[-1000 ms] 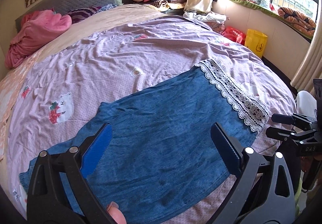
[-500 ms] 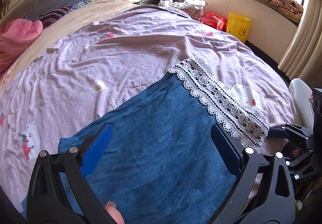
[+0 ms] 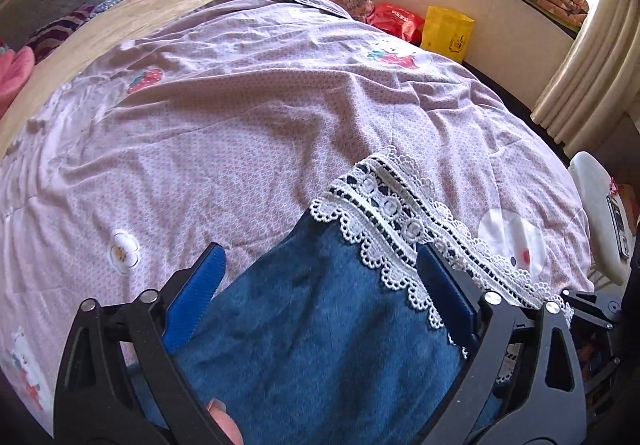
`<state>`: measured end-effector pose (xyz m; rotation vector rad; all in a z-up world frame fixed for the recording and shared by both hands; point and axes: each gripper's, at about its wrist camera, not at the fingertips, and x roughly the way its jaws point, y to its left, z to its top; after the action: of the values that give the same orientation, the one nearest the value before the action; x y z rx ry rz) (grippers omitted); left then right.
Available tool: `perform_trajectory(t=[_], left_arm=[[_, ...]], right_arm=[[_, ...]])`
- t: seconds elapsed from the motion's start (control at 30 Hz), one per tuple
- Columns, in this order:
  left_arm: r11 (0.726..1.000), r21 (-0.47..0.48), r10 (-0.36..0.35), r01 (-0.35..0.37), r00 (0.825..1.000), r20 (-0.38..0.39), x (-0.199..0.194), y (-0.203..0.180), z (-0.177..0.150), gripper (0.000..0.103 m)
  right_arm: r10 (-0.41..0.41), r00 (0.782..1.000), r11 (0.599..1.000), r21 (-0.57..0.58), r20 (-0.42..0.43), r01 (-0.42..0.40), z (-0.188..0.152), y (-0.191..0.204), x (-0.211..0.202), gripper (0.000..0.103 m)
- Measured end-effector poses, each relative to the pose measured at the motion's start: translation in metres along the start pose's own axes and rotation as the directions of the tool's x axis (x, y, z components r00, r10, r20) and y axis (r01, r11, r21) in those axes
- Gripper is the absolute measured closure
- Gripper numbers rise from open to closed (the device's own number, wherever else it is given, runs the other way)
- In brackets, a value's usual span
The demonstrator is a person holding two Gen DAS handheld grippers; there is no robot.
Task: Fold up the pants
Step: 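Move the left tool to the lace hem and grasp it with the denim, then lift the lace hem with the right tool and fold it toward the waistband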
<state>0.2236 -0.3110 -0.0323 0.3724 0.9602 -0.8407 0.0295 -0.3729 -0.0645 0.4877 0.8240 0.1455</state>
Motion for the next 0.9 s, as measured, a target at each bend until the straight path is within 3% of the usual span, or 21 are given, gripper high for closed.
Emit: perform_trajectory(t=[0.07,0.1,0.27,0.37,0.57,0.63,0.7,0.9], left_arm=[[0.999,0.006,-0.033,0.033,0.999,-0.01,0.008,0.001,0.006,0.041],[0.999,0.003,-0.046,0.046,0.999,-0.013,0.011,0.002,0.009,0.045],[0.992,0.029,-0.121,0.123,0.991,-0.056,0.027,0.003,0.012,0.046],[0.989,0.034,-0.139,0.142,0.988,-0.068,0.033,0.003,0.011,0.049],[0.983,0.046,-0.175,0.178,0.983,-0.06,0.035,-0.002,0.01,0.069],[0.983,0.054,-0.171,0.174,0.984,-0.055,0.035,-0.002,0.01,0.076],[0.982,0.039,-0.181,0.183,0.982,-0.048,0.034,0.0,0.01,0.08],[0.967,0.018,-0.256,0.255,0.965,0.048,0.002,0.016,0.004,0.084]], right_arm=[[0.011,1.0,1.0,0.006,0.002,-0.011,0.002,-0.002,0.002,0.052],[0.013,1.0,1.0,0.007,0.003,-0.013,0.002,-0.002,0.003,0.053],[0.029,0.999,0.999,0.024,0.014,-0.029,0.007,-0.007,0.005,0.073],[0.037,0.999,0.999,0.022,0.011,-0.038,0.009,-0.009,0.006,0.073],[0.018,1.0,1.0,0.021,-0.004,-0.018,0.01,-0.008,0.016,0.073],[0.017,1.0,1.0,0.006,0.011,-0.017,0.012,-0.003,0.014,0.084],[0.024,0.999,1.0,-0.021,0.042,-0.023,0.014,0.006,0.007,0.085],[0.067,0.992,0.986,-0.158,0.103,-0.05,0.022,0.051,-0.011,0.086]])
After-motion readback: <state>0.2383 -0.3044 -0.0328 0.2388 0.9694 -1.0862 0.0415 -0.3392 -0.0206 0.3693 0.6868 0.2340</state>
